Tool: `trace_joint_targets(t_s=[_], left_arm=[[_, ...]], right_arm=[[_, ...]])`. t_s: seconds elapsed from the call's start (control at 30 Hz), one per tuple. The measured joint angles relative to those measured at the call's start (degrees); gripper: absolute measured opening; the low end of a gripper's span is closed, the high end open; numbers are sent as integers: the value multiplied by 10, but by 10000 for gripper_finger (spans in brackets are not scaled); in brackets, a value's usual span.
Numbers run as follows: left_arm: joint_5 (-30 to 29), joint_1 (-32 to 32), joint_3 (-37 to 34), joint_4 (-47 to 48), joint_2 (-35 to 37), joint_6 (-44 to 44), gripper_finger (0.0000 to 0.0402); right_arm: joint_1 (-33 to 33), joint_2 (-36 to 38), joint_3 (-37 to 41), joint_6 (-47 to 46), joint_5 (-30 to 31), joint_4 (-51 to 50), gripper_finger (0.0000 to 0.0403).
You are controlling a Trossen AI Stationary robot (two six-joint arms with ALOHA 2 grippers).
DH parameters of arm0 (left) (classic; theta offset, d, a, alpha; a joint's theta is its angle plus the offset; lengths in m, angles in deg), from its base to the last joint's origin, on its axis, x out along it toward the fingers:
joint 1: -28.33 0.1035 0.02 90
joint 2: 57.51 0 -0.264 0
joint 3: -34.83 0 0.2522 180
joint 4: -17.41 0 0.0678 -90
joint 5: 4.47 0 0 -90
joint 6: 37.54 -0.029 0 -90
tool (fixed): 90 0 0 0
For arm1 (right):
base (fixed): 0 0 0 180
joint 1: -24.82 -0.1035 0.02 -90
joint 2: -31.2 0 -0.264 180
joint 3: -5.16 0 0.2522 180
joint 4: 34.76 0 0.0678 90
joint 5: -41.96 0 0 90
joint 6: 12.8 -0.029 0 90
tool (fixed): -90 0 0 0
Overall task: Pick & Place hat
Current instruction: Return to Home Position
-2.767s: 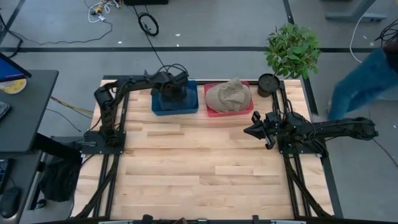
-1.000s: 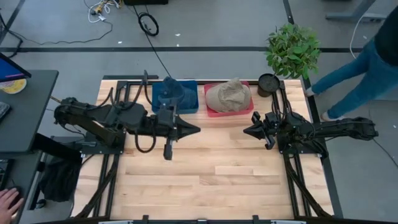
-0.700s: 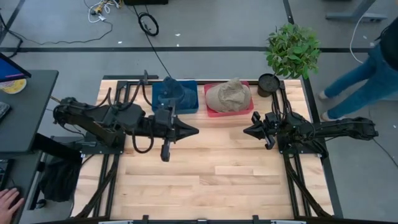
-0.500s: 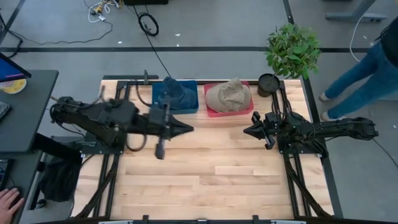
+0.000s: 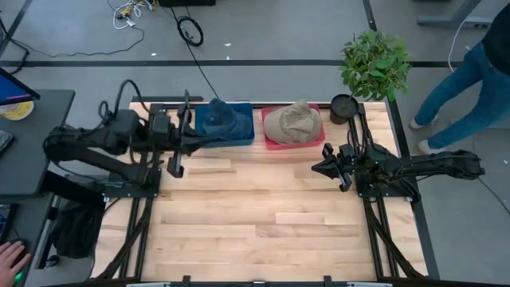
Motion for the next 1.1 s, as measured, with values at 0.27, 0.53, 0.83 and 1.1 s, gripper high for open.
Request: trace_joint_targets(t_s=[0.27,0.53,0.83,1.1], left_arm=[[27,50,-166,-100,92,23,3],[27,61,-243,-109,201,-4,3],[37,74,-395,-254,343,-6,3],[37,74,-504,-313,451,3,3]], right_arm=[[0,0,0,0,0,0,11],[0,0,0,0,0,0,11],[0,0,0,0,0,0,11],[0,0,0,0,0,0,11]])
